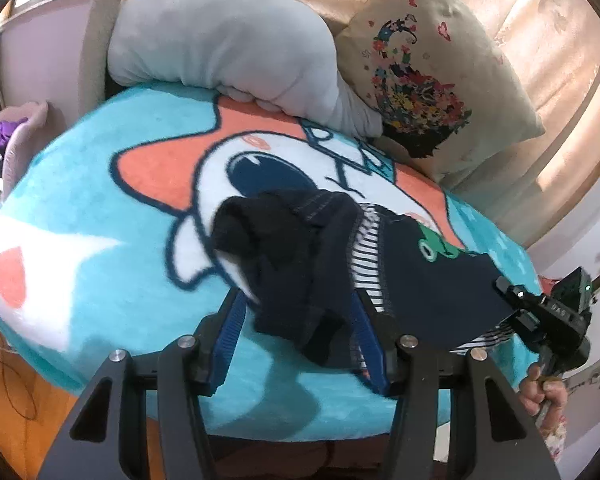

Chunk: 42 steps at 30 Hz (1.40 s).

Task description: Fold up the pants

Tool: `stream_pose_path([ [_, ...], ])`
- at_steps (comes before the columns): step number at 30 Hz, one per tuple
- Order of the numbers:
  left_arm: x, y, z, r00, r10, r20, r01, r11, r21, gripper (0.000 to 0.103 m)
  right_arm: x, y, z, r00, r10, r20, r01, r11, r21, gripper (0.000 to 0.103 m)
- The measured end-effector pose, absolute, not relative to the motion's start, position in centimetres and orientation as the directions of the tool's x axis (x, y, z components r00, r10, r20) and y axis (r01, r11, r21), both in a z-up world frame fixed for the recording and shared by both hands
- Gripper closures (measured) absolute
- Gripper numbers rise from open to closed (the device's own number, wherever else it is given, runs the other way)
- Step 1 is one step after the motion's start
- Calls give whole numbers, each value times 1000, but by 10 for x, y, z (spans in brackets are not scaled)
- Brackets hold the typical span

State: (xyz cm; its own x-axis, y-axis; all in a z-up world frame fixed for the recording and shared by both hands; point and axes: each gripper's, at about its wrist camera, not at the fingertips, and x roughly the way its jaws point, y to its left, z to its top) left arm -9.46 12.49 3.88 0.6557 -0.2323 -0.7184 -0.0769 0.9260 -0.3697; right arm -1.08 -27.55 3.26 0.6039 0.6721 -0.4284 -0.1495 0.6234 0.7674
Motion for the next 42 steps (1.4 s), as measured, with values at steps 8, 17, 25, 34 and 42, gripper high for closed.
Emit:
stream_pose_path([
  [8,-80,97,29,625,-232,-746,0,955,-297,65,-7,-275,25,593,670,-446,-135,629,765,95],
  [17,-75,109,45,622,-330,-710,36,918,-395,91,-17,-269,56,621,635,-460,-202,696,689,95],
  [25,-13,133,82,646,-428,-632,15,834,-551,91,19,-273,104,622,673,-399,-269,663,699,95],
  [34,120,158,43,630,-305,-714,-201,824,-529,89,159,-234,97,540,623,-566,-176,741,648,92],
  [42,105,183,44,658,-411,-631,-197,716,-670,78,175,-265,92,564,619,-546,-113,713,692,49],
])
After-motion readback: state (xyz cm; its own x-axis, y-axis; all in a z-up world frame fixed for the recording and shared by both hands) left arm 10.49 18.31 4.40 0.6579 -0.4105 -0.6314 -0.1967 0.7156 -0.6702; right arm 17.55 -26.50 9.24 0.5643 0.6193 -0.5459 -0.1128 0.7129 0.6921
